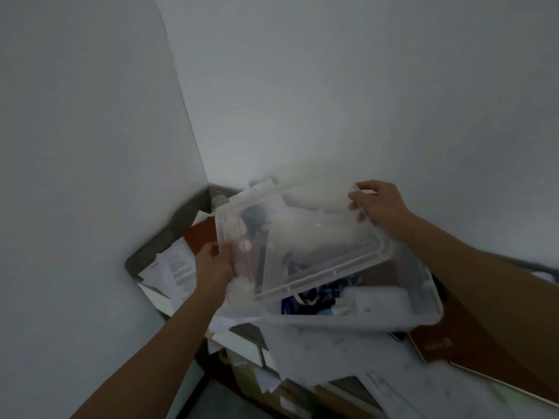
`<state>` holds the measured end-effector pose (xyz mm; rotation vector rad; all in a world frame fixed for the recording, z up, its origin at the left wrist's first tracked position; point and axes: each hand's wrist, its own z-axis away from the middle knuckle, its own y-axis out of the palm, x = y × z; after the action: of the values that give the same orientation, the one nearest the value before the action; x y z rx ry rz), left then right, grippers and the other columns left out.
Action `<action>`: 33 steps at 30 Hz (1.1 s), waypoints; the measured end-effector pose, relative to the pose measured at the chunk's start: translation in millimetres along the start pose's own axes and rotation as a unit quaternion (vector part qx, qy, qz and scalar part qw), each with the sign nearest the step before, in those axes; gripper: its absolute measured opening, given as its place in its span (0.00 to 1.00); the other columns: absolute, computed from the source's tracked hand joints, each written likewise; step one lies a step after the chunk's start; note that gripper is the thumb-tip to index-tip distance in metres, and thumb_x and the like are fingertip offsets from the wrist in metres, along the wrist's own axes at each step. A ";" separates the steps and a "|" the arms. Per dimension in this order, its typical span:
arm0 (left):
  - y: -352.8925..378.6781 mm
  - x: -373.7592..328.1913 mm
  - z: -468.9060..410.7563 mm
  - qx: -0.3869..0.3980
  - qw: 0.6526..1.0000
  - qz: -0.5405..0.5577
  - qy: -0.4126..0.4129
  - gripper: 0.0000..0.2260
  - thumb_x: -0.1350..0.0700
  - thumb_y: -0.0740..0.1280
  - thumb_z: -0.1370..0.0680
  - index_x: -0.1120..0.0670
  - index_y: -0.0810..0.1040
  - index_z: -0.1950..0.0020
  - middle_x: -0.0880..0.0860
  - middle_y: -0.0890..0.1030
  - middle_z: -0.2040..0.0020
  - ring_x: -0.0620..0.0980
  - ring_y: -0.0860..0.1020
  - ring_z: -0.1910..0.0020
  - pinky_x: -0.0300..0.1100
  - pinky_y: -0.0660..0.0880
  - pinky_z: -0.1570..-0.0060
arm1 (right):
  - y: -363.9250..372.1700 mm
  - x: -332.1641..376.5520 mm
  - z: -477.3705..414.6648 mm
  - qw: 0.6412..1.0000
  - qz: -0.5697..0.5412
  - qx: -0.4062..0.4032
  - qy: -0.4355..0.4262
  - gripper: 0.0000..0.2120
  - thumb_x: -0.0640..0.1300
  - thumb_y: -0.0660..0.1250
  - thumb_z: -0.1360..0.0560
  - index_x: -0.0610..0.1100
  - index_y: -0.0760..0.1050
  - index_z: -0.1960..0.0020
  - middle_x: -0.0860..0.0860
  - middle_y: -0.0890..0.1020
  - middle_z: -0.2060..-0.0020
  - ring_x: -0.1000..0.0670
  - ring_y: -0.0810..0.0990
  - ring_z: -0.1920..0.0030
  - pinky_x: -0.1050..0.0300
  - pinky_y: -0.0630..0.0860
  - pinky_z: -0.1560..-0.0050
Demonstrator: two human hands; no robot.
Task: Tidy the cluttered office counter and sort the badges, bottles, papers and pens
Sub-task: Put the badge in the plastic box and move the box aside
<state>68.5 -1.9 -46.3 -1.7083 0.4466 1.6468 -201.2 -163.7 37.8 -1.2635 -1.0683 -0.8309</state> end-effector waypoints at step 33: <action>53.0 9.7 -5.2 0.164 0.981 0.012 -0.105 0.21 0.54 0.73 0.27 0.62 0.76 0.37 0.59 0.80 0.45 0.59 0.79 0.48 0.55 0.77 0.44 | -71.8 -85.0 47.9 0.977 0.098 -0.093 0.166 0.24 0.59 0.73 0.31 0.41 0.74 0.46 0.43 0.81 0.50 0.44 0.80 0.54 0.53 0.78 0.56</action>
<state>37.4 -39.7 -69.3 -1.2792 0.5991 1.6447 -303.0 -133.2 -20.2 -1.3056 -0.5996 -0.9661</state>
